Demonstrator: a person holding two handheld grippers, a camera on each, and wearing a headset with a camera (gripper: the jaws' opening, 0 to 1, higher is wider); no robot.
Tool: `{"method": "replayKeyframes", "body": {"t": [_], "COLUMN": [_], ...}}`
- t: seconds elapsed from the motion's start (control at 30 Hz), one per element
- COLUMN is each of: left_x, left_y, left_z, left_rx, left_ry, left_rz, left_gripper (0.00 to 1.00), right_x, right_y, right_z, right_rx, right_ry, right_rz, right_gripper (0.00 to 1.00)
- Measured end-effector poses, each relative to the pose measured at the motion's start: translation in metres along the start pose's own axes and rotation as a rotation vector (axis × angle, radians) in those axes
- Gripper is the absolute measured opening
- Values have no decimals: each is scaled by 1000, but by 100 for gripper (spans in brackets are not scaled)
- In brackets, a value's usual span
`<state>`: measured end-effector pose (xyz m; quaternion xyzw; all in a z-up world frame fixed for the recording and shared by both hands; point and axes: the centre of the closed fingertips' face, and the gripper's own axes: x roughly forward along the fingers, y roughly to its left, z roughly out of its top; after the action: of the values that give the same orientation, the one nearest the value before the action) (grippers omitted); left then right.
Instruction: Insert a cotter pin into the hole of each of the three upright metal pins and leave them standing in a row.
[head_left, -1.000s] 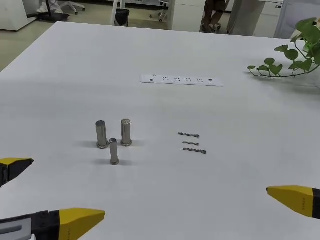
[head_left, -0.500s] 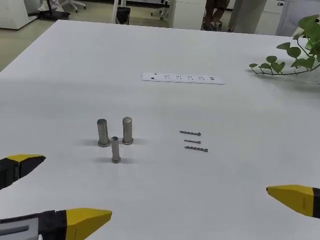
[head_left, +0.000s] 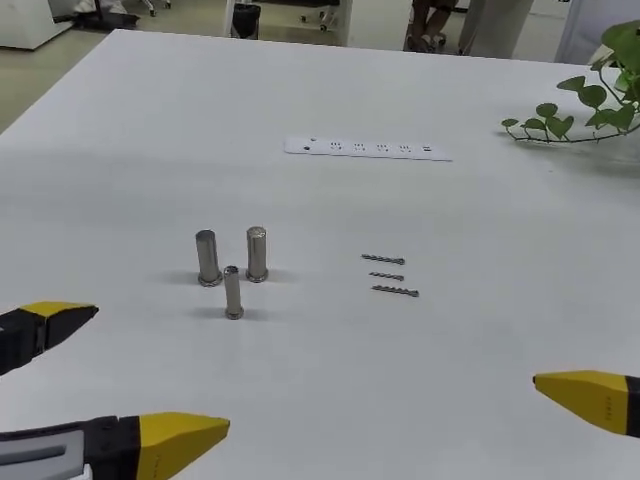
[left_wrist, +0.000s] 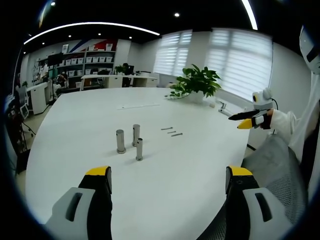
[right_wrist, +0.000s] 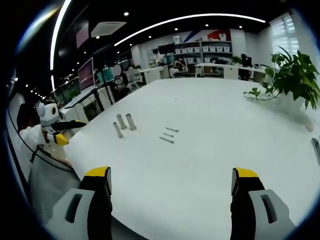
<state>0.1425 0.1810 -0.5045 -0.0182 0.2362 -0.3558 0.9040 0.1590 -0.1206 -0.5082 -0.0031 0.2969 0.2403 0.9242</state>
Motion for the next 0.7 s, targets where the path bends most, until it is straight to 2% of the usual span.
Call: {"method": "replayKeyframes", "body": {"t": [0.5, 0.7], "left_x": [1, 0], "left_y": [11, 16], "left_z": [-1, -4], "left_rx": [21, 13], "left_ry": [12, 14], "left_rz": [25, 28], "left_gripper": [93, 93], "right_x": [0, -1], "right_y": [-2, -2], "right_z": [1, 4], "right_rx": [-5, -5], "right_ry": [-2, -11], "right_rz": [-11, -12], "right_gripper": [98, 98]}}
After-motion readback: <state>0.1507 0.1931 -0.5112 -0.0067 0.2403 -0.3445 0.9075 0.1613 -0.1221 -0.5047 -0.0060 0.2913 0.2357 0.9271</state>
